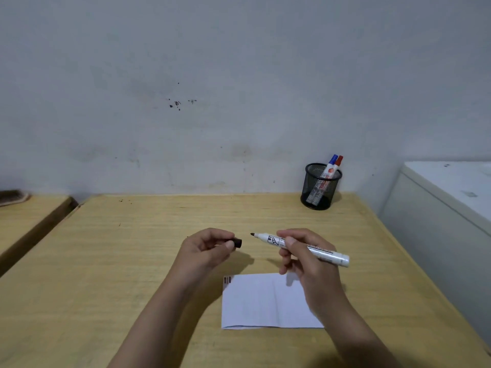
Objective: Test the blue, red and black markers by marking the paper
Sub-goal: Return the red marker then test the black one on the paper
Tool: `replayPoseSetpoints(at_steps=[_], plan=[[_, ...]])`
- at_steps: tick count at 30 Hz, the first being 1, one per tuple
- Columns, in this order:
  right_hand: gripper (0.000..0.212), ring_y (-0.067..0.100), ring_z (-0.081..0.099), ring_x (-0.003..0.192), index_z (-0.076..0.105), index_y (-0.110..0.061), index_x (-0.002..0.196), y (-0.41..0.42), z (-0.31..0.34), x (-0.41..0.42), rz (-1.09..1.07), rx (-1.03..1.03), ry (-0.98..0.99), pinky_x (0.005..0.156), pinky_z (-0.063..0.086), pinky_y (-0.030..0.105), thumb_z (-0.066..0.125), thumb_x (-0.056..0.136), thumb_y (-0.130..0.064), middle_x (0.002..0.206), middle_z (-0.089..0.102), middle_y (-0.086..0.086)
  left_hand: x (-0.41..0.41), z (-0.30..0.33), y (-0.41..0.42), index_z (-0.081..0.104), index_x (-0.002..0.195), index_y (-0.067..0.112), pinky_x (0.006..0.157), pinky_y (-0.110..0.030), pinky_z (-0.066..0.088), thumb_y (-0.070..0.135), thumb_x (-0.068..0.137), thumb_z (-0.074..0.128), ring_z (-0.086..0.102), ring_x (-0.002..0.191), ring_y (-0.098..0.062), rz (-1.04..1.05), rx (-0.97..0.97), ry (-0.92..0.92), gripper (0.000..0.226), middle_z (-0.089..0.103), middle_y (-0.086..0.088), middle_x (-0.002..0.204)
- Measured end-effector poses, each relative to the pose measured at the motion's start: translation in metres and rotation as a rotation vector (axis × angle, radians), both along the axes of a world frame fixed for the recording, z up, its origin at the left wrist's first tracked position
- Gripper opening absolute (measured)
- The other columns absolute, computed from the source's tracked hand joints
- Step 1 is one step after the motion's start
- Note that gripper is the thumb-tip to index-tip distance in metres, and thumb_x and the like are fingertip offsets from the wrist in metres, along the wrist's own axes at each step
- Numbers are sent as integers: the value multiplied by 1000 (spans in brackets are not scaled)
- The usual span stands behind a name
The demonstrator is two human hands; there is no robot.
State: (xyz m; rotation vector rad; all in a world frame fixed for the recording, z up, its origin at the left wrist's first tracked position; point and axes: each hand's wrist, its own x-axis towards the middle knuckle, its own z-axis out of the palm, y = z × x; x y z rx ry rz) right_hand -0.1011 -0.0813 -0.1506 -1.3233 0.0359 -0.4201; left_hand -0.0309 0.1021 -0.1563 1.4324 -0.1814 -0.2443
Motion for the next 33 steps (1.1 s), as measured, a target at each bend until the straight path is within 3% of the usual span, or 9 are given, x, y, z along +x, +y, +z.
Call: replayPoseSetpoints(at_steps=[6,13,20,24,28,33], plan=[[15,13,55,54,75,-9,74,-4,2,-4,8,-82,-23,47,47,28,60,73,-13,58,65,3,-12,7,-9,69,78,10,70,-21,58,-3,74,62,69,69,-11,-62,-209,125,15,73,-4,73],[13,15,52,51,72,-6,73,-1,3,-5,-8,-148,-53,49,44,36,60,75,-12,53,62,-1,-21,14,-11,70,77,11,76,-23,56,6,64,67,68,71,-11,-135,-190,73,15,73,-3,75],[17,21,55,53,73,-11,77,1,8,-6,56,-195,-78,56,48,43,66,72,-26,56,61,2,-28,23,-10,72,74,9,63,-17,55,3,64,75,67,64,-13,-114,-139,-33,12,72,-5,67],[10,19,58,54,72,-10,79,5,11,-8,123,-134,-109,57,51,32,64,77,-16,61,65,0,-29,29,-9,75,71,11,72,-22,58,2,61,73,69,69,-16,-81,-161,-94,14,73,-8,71],[7,19,60,52,72,-10,77,4,19,-7,139,-89,-151,53,50,22,65,78,-13,66,68,3,-38,30,-15,74,71,11,65,-20,56,5,57,77,69,66,-15,-67,-122,-136,15,74,-5,66],[23,13,56,51,74,-12,86,2,27,2,94,-33,-39,53,52,23,69,73,-30,58,63,-2,-44,26,-31,74,75,13,68,-19,55,6,65,73,69,71,-13,122,-117,-193,12,75,-2,70]])
